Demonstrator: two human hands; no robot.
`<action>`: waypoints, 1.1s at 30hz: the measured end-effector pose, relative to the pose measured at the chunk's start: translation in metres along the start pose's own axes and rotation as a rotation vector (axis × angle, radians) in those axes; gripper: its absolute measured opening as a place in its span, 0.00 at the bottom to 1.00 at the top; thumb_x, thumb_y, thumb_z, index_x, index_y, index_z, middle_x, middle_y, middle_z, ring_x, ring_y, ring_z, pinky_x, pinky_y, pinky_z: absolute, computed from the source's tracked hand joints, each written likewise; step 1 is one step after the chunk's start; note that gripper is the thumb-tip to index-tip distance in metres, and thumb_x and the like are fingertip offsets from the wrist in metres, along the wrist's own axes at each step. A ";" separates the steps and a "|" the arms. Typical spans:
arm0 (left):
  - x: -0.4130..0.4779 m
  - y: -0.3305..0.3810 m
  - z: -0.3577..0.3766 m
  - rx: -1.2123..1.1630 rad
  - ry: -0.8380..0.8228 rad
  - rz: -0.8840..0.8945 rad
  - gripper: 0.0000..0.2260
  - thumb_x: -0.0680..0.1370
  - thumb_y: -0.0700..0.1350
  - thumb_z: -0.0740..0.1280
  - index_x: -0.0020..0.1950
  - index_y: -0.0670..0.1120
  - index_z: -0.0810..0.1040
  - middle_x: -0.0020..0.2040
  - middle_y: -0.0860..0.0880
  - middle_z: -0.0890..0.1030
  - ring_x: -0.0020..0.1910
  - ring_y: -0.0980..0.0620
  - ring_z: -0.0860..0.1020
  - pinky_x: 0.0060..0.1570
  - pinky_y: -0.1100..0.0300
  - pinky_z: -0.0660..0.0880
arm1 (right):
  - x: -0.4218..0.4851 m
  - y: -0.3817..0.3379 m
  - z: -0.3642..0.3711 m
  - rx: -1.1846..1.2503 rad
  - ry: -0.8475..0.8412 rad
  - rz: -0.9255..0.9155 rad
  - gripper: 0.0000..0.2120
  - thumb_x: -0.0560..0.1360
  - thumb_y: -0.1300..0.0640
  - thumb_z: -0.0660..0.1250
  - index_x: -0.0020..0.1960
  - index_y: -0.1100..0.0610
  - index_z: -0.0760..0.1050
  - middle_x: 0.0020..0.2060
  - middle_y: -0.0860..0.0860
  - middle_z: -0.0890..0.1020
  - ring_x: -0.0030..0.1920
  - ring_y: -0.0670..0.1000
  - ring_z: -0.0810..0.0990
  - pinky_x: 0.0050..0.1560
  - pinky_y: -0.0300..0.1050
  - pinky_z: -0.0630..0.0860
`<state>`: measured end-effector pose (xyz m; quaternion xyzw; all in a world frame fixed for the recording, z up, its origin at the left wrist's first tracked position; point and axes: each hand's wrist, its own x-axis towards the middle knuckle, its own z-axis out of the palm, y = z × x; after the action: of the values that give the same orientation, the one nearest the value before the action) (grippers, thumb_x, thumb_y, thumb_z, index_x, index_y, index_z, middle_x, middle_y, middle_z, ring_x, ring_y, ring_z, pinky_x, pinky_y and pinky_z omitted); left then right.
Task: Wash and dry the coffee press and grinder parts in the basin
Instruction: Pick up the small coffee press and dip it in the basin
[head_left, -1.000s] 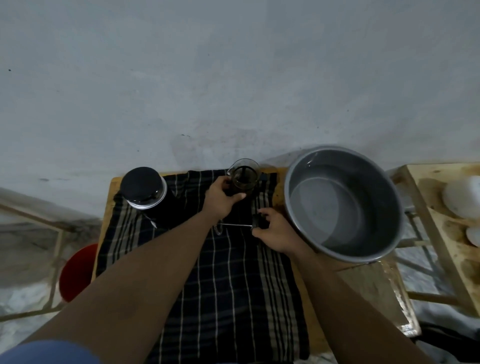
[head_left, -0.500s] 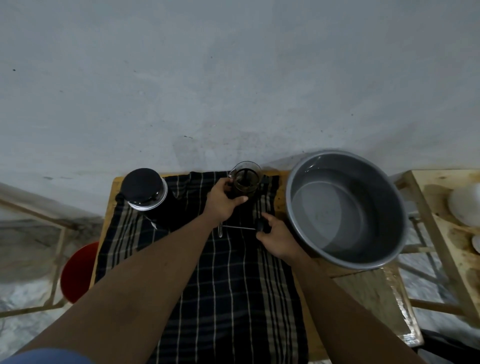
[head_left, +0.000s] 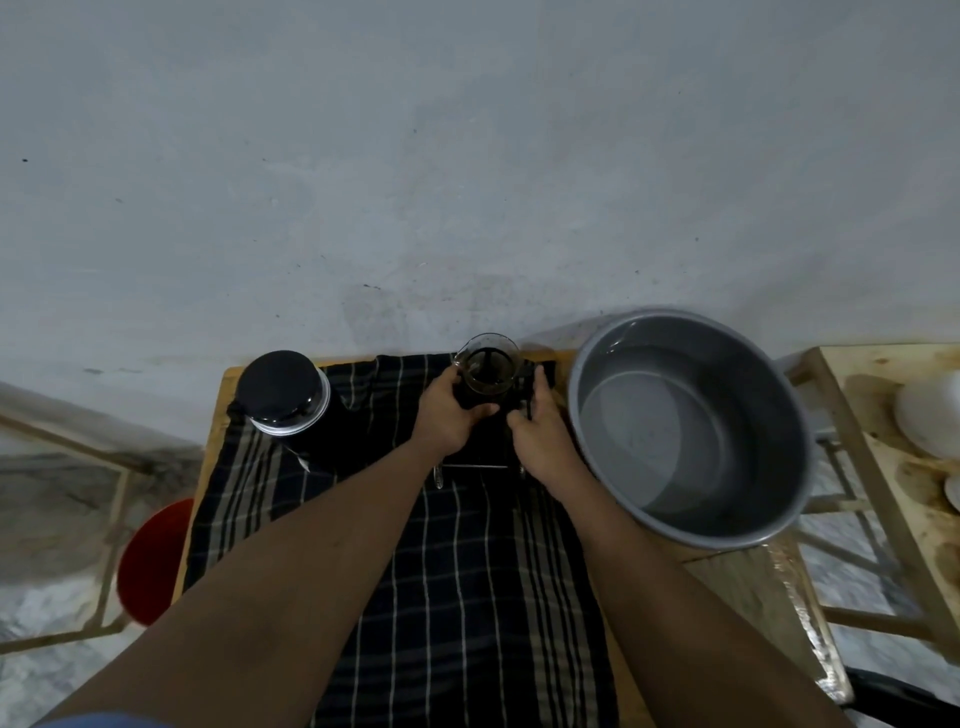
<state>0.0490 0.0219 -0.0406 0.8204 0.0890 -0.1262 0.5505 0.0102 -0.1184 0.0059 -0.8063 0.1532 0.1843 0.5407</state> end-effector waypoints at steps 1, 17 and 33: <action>0.000 0.000 0.000 -0.023 -0.002 -0.006 0.26 0.70 0.39 0.80 0.66 0.44 0.77 0.59 0.47 0.83 0.60 0.52 0.79 0.59 0.62 0.72 | 0.004 -0.002 0.000 0.009 0.009 -0.003 0.38 0.80 0.60 0.59 0.82 0.47 0.43 0.81 0.51 0.57 0.79 0.51 0.59 0.79 0.55 0.60; -0.020 0.075 -0.008 -0.156 0.016 0.254 0.27 0.75 0.49 0.77 0.70 0.50 0.69 0.66 0.51 0.76 0.64 0.51 0.76 0.63 0.53 0.77 | -0.016 -0.042 -0.052 0.115 0.481 -0.339 0.11 0.82 0.60 0.64 0.63 0.58 0.74 0.54 0.51 0.79 0.52 0.47 0.78 0.48 0.29 0.71; -0.038 0.143 0.138 0.818 -0.109 0.421 0.46 0.69 0.60 0.78 0.79 0.48 0.59 0.73 0.44 0.72 0.70 0.41 0.71 0.69 0.46 0.70 | -0.029 0.053 -0.186 0.186 0.476 0.019 0.06 0.84 0.59 0.61 0.52 0.57 0.77 0.40 0.57 0.84 0.40 0.56 0.85 0.47 0.58 0.84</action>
<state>0.0386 -0.1602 0.0469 0.9626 -0.1656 -0.0792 0.1991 -0.0147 -0.3095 0.0409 -0.7724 0.3000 -0.0207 0.5594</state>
